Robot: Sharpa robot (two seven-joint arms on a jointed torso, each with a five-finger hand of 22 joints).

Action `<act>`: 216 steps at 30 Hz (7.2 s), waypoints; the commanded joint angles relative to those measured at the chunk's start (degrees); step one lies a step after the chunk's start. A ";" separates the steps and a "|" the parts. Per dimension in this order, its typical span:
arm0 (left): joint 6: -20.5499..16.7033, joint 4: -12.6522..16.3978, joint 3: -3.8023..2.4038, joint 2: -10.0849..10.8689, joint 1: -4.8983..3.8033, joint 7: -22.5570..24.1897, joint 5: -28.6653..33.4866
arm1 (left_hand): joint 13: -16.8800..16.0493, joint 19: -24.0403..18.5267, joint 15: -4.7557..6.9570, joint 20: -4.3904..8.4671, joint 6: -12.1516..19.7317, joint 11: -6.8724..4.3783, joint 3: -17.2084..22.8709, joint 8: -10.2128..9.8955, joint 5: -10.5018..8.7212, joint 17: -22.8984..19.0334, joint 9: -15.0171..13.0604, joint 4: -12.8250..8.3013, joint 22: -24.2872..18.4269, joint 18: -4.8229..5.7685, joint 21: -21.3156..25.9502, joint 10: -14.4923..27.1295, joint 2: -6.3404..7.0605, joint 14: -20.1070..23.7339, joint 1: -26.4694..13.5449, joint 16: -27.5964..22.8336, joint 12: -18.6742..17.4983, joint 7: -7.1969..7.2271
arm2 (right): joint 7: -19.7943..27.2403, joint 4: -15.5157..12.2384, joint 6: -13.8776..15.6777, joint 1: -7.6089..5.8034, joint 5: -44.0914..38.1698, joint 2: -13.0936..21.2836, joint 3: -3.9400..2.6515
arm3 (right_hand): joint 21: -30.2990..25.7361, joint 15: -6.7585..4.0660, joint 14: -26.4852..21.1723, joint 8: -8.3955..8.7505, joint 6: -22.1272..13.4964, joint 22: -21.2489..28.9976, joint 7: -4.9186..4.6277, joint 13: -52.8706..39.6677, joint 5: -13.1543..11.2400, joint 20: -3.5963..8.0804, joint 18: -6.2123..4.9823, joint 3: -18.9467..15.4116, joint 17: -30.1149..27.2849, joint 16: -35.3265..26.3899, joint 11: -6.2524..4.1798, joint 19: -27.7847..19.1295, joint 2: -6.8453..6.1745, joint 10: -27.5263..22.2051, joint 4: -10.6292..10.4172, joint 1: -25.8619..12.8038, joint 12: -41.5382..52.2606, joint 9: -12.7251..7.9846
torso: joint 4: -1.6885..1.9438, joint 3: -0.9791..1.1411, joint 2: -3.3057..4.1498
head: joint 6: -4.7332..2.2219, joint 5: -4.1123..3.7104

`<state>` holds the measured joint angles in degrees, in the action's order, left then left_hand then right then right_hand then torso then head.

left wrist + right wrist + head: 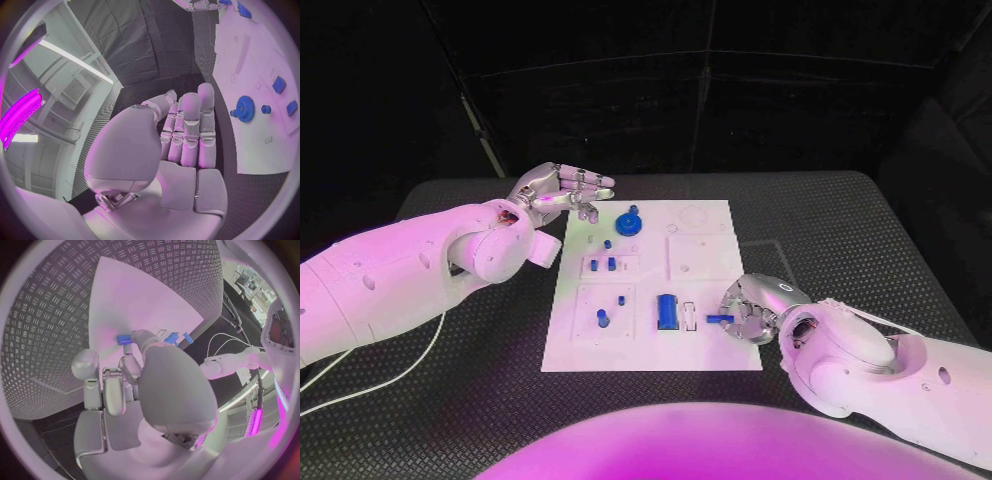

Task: Assemble the parts on the task board

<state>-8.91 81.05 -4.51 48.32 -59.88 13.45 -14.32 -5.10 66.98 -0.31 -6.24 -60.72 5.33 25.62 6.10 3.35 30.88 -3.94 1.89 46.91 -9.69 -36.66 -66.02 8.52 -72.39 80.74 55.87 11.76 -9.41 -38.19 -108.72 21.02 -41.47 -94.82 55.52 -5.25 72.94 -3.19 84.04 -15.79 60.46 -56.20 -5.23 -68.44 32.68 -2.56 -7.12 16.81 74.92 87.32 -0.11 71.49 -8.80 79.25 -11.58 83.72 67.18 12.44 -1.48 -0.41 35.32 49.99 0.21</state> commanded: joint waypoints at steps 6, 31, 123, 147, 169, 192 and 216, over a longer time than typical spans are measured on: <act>0.48 0.24 -0.06 0.15 -0.08 0.09 0.24 | -0.05 -0.26 -0.17 -0.07 0.38 0.00 -0.17 0.15 -0.21 -0.05 0.03 -0.19 -0.06 -0.78 0.22 0.52 -0.31 0.37 -0.16 -0.10 0.35 -0.13 | -0.39 -1.30 3.68 0.37 2.95 -0.17 -1.34 | 0.67 -0.50 5.02 -0.14 1.14 -0.61 0.48 -0.33 -0.21 -0.17 0.70 1.09 10.35 0.50 0.10 0.67 -0.43 0.53 -0.11 -1.92 0.47 0.58 | -0.06 -0.04 0.01 | 0.01 -0.01; 0.64 0.60 -0.06 0.34 -0.08 -0.16 0.24 | -0.05 -0.26 -0.17 -0.07 0.38 0.00 -0.17 0.15 -0.21 -0.05 0.03 -0.19 -0.06 -0.78 0.22 0.52 -0.31 0.37 -0.16 -0.10 0.35 -0.13 | -0.86 2.09 3.01 0.36 4.76 -5.40 -1.72 | 1.04 -0.70 5.14 0.27 1.94 -1.40 0.90 -0.95 -2.62 -0.02 0.84 0.26 10.97 0.80 -0.18 1.18 -1.13 1.35 -1.28 -6.62 1.14 1.18 | 0.06 0.00 0.04 | 0.01 0.06; 1.83 -0.04 -0.04 -0.10 -0.08 -1.24 0.24 | -0.04 -0.21 -0.19 -0.07 0.55 0.07 -0.12 0.14 -0.17 -0.23 0.05 -0.41 -0.10 -0.79 0.31 0.82 -0.41 0.45 0.00 -0.08 0.49 -0.20 | 1.46 3.96 -0.03 0.36 4.19 -5.73 -1.69 | -0.13 -1.76 5.16 -3.60 3.82 -0.84 2.69 -4.69 -23.18 0.93 0.71 -23.55 11.14 0.76 -1.49 0.78 4.73 2.93 -0.58 -6.47 3.19 8.42 | 0.01 0.06 0.01 | 0.01 -0.23; 1.81 -0.01 -0.02 0.09 -0.07 -1.25 0.24 | -0.04 -0.21 -0.19 -0.07 0.55 0.07 -0.12 0.14 -0.17 -0.23 0.05 -0.41 -0.10 -0.79 0.31 0.82 -0.41 0.45 0.00 -0.08 0.49 -0.20 | 5.82 3.19 5.88 0.37 6.06 -4.66 -1.67 | -0.59 -1.72 5.04 -3.85 3.24 -0.31 2.65 -4.44 -25.76 0.94 0.61 -29.20 10.54 0.42 -1.42 0.53 3.43 2.85 -5.33 -14.98 2.62 9.21 | -0.07 0.02 -0.12 | 0.01 -0.12; -3.85 -4.15 0.01 -2.48 0.33 9.06 7.12 | 1.51 -19.94 -5.93 -5.02 2.91 2.62 -2.03 -0.16 -0.47 -16.07 0.15 2.07 -13.04 0.73 20.56 3.91 -0.21 18.64 -2.37 -31.12 -1.69 -0.84 | 58.19 21.91 2.67 -10.55 72.85 -7.81 -1.79 | -41.11 8.90 -27.41 6.23 -8.58 36.59 -6.39 42.83 -22.86 -8.48 -1.81 -26.45 -50.60 -61.70 8.52 -29.19 11.19 -25.22 1.19 1.83 -48.43 2.12 | -0.25 -0.05 -1.72 | -6.66 -0.78; -15.78 -0.49 1.67 -3.63 0.30 11.41 9.92 | 5.10 -49.58 0.31 -0.78 37.38 -1.03 -17.90 -6.10 -3.35 -30.88 3.94 -1.89 -37.49 4.43 36.66 41.33 -8.52 49.84 -46.62 -51.73 -11.76 5.28 | 62.54 24.62 12.58 -15.64 82.81 -11.53 1.38 | -64.62 3.19 -58.76 15.79 -36.84 51.27 -0.05 68.44 -28.39 -3.92 1.85 -16.81 -70.41 -87.32 4.24 -52.77 8.80 -54.22 11.58 -47.02 -67.18 -12.44 | 1.05 0.30 -3.59 | -14.01 -0.35; -35.20 8.90 4.51 -3.62 -0.28 16.34 14.32 | 5.10 -60.48 0.31 6.24 52.06 -5.33 -25.62 -6.10 -3.35 -30.88 3.94 -1.89 -46.91 9.69 36.66 56.83 -8.52 64.02 -68.07 -55.87 -11.76 9.41 | 67.98 18.77 23.10 -18.69 94.82 -10.83 5.25 | -72.94 3.19 -74.56 15.79 -51.62 56.20 5.23 68.44 -32.68 2.56 7.12 -16.81 -74.92 -87.32 0.11 -64.38 8.80 -69.83 11.58 -69.95 -67.18 -12.44 | 1.48 0.41 -4.14 | -15.62 -0.21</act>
<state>-42.21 89.82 0.05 44.70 -60.02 28.03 -0.52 -0.06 8.84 -0.06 -0.84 -11.64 0.15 1.63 0.23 0.21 0.09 -0.08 0.05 3.37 -1.23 -0.28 -12.31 0.02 -11.28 17.06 0.40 0.22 -0.11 28.41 -89.79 42.91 -60.02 -0.91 44.68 0.03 2.11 0.09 12.74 -0.22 11.90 -0.26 -0.34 -0.12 0.37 -0.60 -1.26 -0.34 0.23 0.27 0.11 9.71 0.01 12.63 0.01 18.55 0.41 0.10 0.00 0.00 31.18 34.37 0.00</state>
